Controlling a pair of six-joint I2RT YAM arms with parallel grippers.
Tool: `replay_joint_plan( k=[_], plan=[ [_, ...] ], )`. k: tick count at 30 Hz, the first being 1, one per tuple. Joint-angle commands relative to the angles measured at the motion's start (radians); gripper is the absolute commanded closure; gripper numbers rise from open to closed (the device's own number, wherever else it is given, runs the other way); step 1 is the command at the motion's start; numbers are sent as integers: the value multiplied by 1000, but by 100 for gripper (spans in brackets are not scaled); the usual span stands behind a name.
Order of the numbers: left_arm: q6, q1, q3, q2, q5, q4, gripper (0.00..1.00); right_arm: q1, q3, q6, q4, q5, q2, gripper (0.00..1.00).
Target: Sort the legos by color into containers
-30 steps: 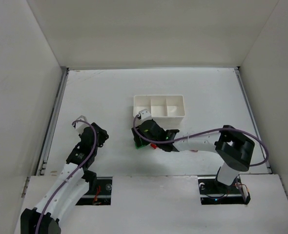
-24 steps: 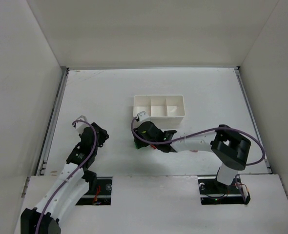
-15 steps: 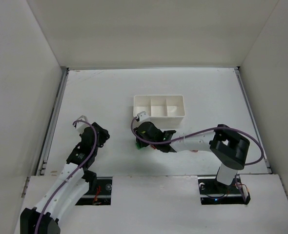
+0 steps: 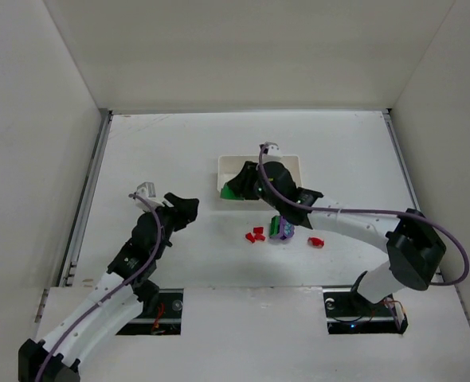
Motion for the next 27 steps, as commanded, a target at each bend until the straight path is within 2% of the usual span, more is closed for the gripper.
replay_joint_plan(
  k=[1,8,12,17,27],
  plan=[
    [109,-99,-15,-33,-37,243,43,-36,77,141,-37,-101,20,70],
    [334,-335,-72,92,-120,544,42,-55,140,244,-97,-199,37,68],
    [408,-423,-64,180,-210,627,40,-64,151,290,-125,-233,25,67],
    [462,-463,-52,226,-293,693,39,-66,154,304,-148,-239,14,67],
    [477,-498,-55,295,-364,793,41,-64,122,374,-96,-287,5,68]
  ],
)
